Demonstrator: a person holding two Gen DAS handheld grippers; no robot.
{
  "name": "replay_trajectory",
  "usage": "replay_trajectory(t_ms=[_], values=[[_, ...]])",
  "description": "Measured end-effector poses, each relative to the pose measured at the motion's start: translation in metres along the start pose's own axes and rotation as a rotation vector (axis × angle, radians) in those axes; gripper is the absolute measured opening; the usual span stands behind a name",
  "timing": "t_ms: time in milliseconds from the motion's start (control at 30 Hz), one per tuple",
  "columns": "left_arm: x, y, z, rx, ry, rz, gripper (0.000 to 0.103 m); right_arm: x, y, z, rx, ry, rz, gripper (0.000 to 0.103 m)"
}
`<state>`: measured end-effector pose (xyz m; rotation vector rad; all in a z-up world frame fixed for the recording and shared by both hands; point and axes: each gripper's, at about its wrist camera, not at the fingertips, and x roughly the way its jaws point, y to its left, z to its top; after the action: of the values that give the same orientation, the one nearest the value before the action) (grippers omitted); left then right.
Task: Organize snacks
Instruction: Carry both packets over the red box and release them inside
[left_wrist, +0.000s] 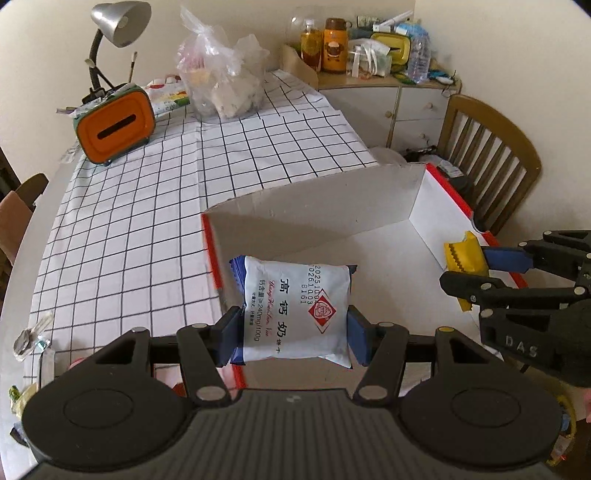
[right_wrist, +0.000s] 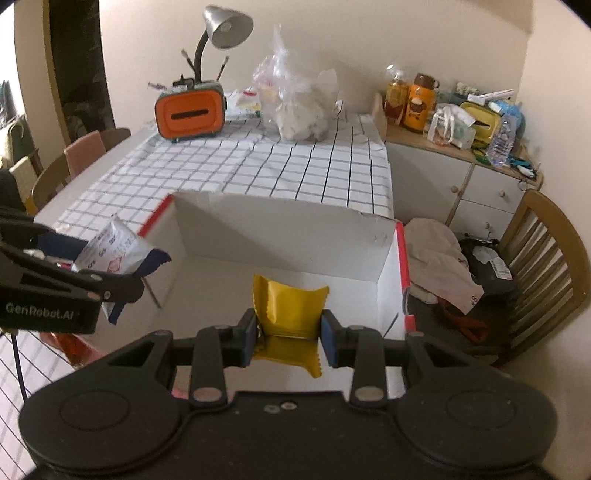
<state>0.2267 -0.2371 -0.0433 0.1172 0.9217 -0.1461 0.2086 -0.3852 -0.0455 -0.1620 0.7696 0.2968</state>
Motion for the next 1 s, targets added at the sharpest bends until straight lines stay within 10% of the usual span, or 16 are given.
replay_trajectory(t_ms=[567, 1000], values=[[0.081, -0.040, 0.015, 0.130, 0.156, 0.101, 0.059, 0.075, -0.003, -0.002, -0.220, 0.171, 0.066, 0.034], [0.093, -0.042, 0.019, 0.133, 0.221, 0.105, 0.064, 0.084, -0.014, 0.001, -0.158, 0.272, 0.121, 0.035]])
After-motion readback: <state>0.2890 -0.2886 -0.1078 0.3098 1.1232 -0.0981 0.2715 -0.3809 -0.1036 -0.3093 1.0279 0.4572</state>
